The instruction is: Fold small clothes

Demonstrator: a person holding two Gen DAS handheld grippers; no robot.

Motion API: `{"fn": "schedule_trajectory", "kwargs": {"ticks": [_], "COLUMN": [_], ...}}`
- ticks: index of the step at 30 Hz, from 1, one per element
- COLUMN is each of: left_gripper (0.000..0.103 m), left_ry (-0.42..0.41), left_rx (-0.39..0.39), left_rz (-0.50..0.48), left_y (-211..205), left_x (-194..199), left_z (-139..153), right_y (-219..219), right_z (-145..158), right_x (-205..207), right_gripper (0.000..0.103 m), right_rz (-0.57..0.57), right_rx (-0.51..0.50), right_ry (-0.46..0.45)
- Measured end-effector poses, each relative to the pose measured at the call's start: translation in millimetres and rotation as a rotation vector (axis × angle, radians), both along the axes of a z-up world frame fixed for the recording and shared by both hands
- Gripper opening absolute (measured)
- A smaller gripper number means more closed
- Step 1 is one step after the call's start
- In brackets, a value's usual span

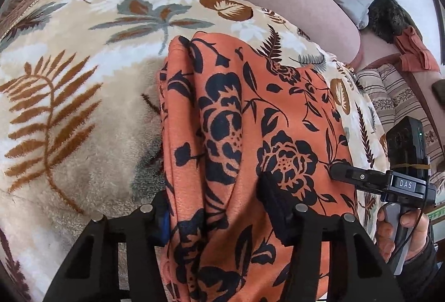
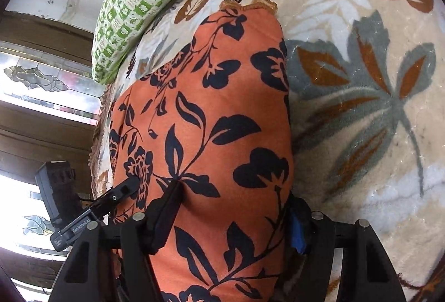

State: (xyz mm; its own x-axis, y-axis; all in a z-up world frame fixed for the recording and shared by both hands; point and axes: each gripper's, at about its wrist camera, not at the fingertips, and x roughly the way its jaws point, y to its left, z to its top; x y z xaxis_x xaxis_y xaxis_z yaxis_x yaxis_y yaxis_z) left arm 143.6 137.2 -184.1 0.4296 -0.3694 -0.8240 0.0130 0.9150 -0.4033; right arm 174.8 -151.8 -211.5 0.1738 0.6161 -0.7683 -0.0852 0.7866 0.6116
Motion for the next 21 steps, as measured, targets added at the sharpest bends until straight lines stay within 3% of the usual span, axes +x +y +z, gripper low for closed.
{"fn": "schedule_trajectory", "kwargs": {"ticks": [3,9,16,21], "left_gripper": [0.050,0.033,0.029,0.029], "left_ry": [-0.005,-0.037,-0.078,-0.141], "left_rx": [-0.005,-0.015,-0.040,-0.037], "left_rz": [-0.002,0.010,0.019,0.003], "left_y": [1.6,2.3,-2.3,-19.6], "left_x": [-2.5,-7.4,-19.0,-20.2], "left_z": [1.3,11.8,30.4,60.0], "right_y": [1.7,7.2,11.1,3.5], "right_z": [0.5,21.6,51.0,75.2], "right_x": [0.4,-6.2,-10.6,-10.8], "right_gripper": [0.070,0.040,0.037,0.037], "right_rz": [0.013,0.041,0.098,0.111], "right_rx": [-0.018,-0.045,-0.054,-0.039], "right_ry": [-0.011,-0.084,-0.168,-0.222]}}
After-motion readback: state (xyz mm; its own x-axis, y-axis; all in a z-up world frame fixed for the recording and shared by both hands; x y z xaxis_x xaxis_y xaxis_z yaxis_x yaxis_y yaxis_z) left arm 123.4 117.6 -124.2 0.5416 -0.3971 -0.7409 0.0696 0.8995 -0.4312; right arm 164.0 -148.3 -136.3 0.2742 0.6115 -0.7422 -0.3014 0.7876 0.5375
